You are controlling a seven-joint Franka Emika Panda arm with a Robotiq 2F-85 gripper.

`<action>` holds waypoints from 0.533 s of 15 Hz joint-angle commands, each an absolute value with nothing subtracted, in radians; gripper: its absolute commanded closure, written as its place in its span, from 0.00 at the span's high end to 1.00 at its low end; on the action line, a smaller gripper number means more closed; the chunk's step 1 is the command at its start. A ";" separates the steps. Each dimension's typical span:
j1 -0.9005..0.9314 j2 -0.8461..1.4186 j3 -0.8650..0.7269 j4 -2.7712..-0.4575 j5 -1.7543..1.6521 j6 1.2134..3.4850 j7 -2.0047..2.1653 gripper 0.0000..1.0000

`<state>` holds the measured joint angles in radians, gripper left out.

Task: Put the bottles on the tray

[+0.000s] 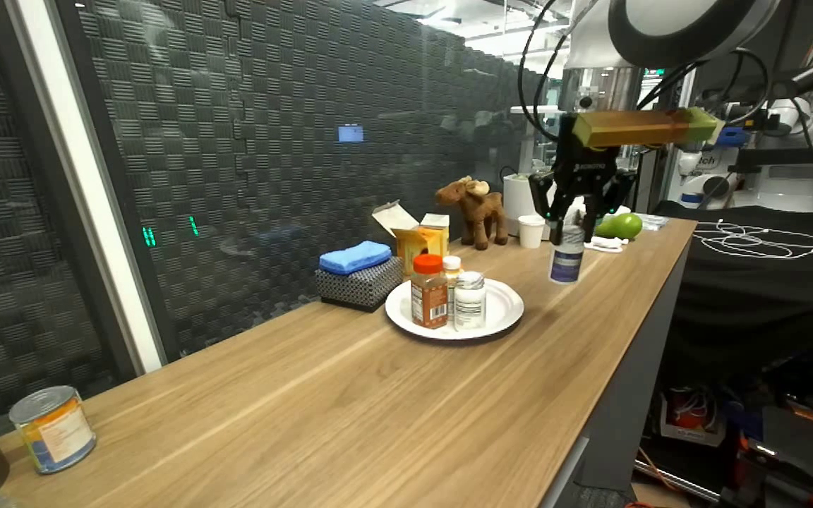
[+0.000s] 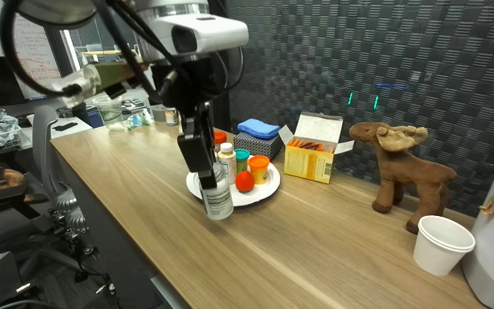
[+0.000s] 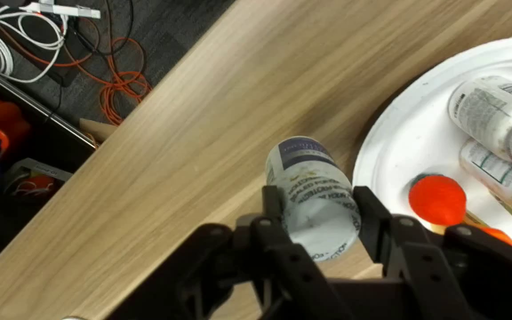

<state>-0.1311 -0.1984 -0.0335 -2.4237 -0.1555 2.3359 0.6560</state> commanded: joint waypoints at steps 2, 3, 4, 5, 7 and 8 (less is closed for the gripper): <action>-0.119 -0.185 -0.001 -2.322 -0.162 2.325 0.633 0.20; -0.114 -0.165 0.002 -2.299 -0.152 2.331 0.620 0.20; -0.107 -0.146 0.004 -2.278 -0.143 2.332 0.608 0.20; -0.099 -0.126 0.004 -2.258 -0.132 2.335 0.595 0.20; -0.084 -0.086 0.001 -2.229 -0.109 2.336 0.565 0.20; -0.077 -0.063 -0.001 -2.215 -0.095 2.337 0.550 0.20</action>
<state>-0.0943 -0.1360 0.0018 -2.2859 -0.1402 2.3335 0.6086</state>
